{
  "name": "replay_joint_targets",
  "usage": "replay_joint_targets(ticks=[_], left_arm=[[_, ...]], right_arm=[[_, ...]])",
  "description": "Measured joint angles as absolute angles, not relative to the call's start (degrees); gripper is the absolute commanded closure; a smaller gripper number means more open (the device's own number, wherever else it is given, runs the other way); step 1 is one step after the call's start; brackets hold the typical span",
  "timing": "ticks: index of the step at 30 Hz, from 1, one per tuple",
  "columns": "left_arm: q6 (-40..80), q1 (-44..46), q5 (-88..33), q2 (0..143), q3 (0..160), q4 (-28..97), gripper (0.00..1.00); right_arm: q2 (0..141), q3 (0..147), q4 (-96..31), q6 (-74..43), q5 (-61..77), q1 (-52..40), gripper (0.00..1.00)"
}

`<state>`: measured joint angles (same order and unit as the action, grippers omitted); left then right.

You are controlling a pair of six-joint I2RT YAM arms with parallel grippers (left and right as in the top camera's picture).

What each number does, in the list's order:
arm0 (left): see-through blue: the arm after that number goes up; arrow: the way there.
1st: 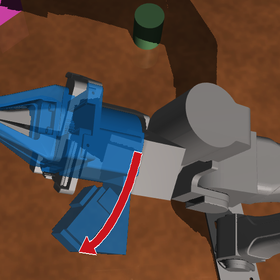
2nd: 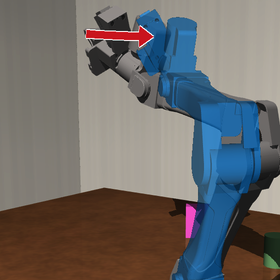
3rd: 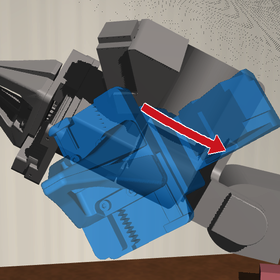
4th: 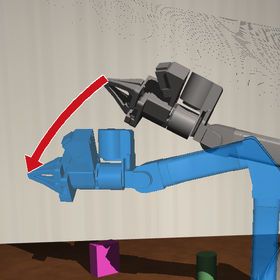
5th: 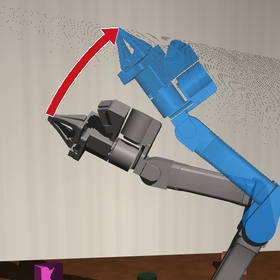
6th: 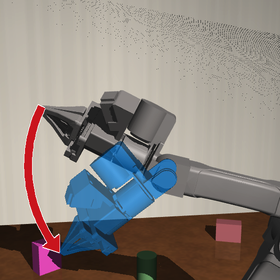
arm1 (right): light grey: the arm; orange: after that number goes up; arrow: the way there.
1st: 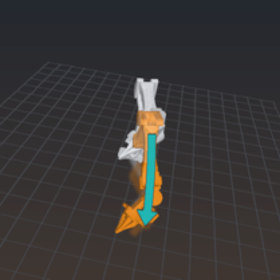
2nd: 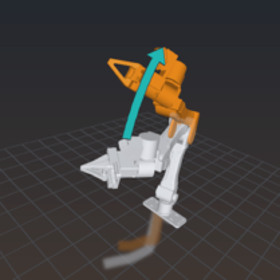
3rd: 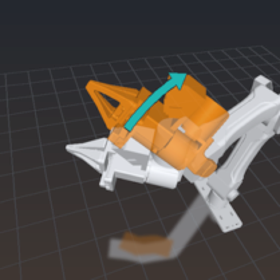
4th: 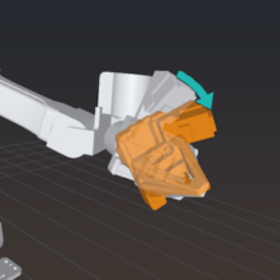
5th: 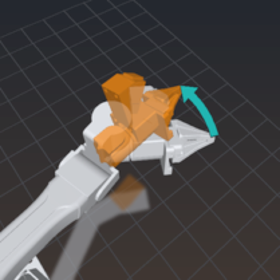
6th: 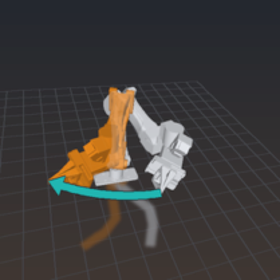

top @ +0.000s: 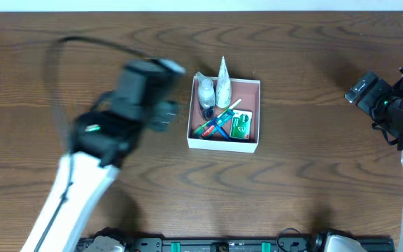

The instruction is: Pack container

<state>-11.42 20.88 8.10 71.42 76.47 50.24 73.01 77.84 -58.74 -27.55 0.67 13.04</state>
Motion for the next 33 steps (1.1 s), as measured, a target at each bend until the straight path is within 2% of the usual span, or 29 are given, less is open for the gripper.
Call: replay_joint_targets(ticks=[2,6,11,33], left_arm=[[-8.27,15.79,8.86,69.78,76.47,53.17,0.02],[-3.11,7.29,9.67,68.58,76.47,58.02,0.02],[-1.21,2.35,9.69,68.62,76.44,59.51,0.02],[-0.16,1.96,9.65,68.62,76.44,59.13,0.02]], right_arm=[[73.01,77.84,-58.76,-27.53,0.67,13.04,0.01],[73.01,77.82,-58.76,-27.53,0.67,13.04,0.01],[73.01,77.82,-58.76,-27.53,0.67,13.04,0.01],[72.53,77.82,-58.94,-27.53,0.54,12.36,0.01]])
